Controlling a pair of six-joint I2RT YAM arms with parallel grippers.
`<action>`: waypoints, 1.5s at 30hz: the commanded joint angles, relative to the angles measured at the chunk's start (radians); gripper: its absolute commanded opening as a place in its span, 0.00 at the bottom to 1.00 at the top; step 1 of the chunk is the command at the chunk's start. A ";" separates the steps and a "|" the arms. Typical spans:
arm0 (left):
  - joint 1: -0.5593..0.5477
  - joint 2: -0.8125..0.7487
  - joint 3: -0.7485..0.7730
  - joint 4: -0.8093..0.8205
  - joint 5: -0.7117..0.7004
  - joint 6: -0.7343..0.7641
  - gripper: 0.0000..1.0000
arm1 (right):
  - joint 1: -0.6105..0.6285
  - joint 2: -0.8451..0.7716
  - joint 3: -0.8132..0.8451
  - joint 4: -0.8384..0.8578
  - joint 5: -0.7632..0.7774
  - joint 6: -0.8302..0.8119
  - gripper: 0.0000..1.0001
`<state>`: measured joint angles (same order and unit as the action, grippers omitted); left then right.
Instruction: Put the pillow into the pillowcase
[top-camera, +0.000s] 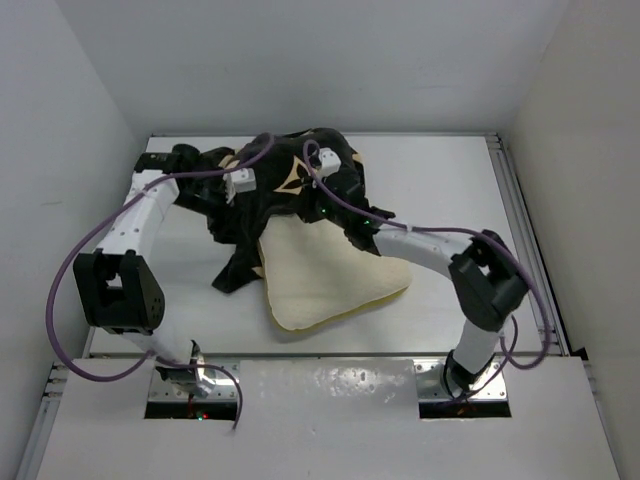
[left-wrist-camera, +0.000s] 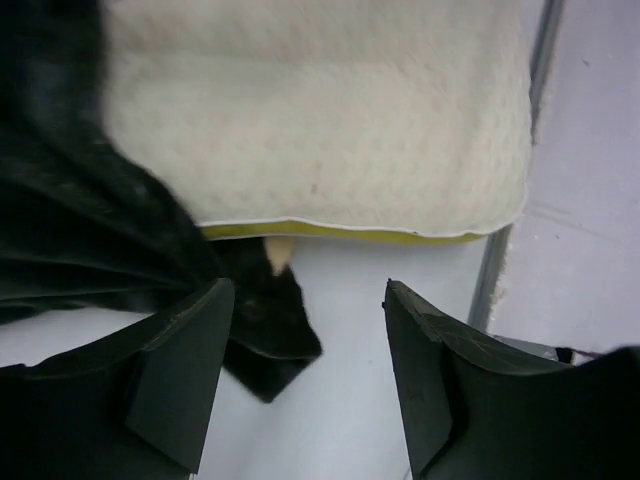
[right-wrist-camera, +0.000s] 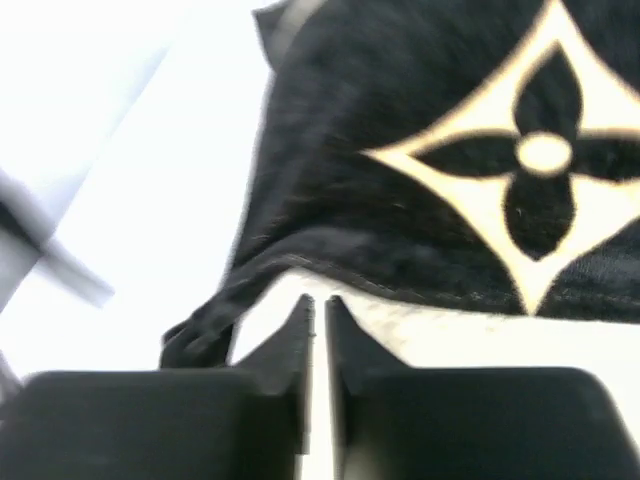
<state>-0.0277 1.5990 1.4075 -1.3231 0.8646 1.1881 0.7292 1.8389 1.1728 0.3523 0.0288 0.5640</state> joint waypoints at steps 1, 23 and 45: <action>0.009 -0.022 0.135 0.010 0.069 -0.039 0.60 | -0.005 -0.154 -0.024 -0.007 -0.090 -0.101 0.00; -0.558 0.478 0.353 0.907 -0.992 -0.550 0.76 | -0.479 -0.523 -0.439 -0.332 -0.164 0.054 0.99; -0.560 0.449 0.745 0.415 -0.474 -0.553 0.00 | -0.488 -0.272 -0.371 -0.088 -0.356 -0.085 0.99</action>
<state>-0.5800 2.1353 2.0857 -0.7940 0.2153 0.6209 0.2333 1.6543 0.7601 0.2085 -0.3710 0.5388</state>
